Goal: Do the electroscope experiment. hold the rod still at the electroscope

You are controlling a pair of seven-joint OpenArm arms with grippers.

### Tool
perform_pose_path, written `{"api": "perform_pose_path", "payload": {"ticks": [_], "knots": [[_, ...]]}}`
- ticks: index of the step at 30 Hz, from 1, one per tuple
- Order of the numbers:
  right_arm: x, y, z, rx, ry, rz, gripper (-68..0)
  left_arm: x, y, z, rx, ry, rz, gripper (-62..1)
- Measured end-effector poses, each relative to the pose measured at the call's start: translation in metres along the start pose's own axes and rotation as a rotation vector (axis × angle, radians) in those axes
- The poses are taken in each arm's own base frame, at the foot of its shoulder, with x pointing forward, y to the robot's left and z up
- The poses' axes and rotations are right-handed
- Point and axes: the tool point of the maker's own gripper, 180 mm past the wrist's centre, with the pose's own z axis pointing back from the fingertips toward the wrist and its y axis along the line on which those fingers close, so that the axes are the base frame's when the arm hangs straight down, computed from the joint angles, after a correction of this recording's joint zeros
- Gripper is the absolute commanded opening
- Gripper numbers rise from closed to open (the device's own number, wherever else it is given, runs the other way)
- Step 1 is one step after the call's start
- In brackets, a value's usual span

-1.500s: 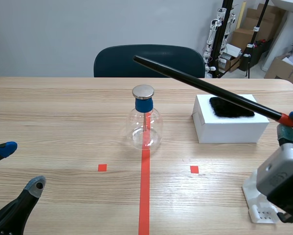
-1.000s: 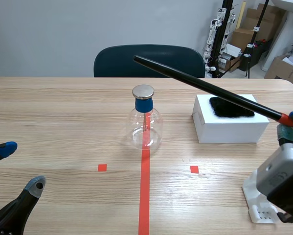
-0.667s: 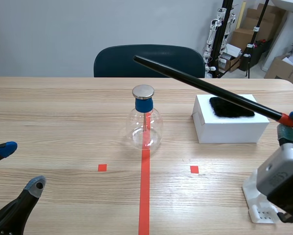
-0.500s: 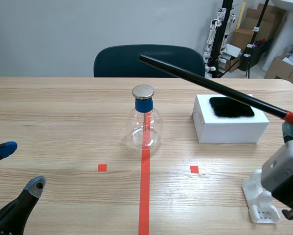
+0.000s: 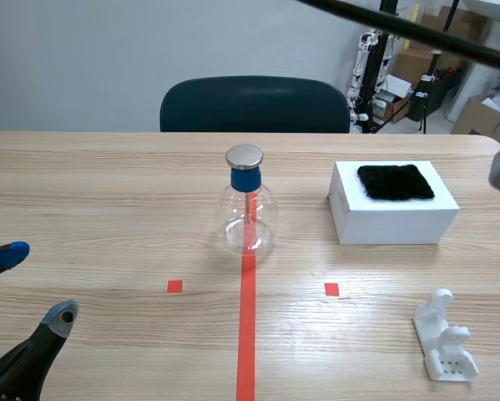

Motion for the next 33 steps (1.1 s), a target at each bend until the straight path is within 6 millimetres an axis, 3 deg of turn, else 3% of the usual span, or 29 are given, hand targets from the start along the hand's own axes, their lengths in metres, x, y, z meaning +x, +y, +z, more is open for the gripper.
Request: {"api": "perform_pose_path", "payload": {"ticks": [7, 18, 24, 33], "knots": [[-0.008, 0.004, -0.036, 0.014, -0.014, 0.128, -60.7, 0.0, 0.0, 0.0, 0.0, 0.0, 0.0, 1.4], [0.02, 0.051, -0.075, 0.086, -0.127, 0.241, -60.7, 0.0, 0.0, 0.0, 0.0, 0.0, 0.0, 1.4], [0.03, 0.076, -0.08, 0.138, -0.174, 0.281, -60.7, 0.0, 0.0, 0.0, 0.0, 0.0, 0.0, 1.4], [0.036, 0.084, -0.078, 0.155, -0.215, 0.346, -60.7, 0.0, 0.0, 0.0, 0.0, 0.0, 0.0, 1.4]]}}
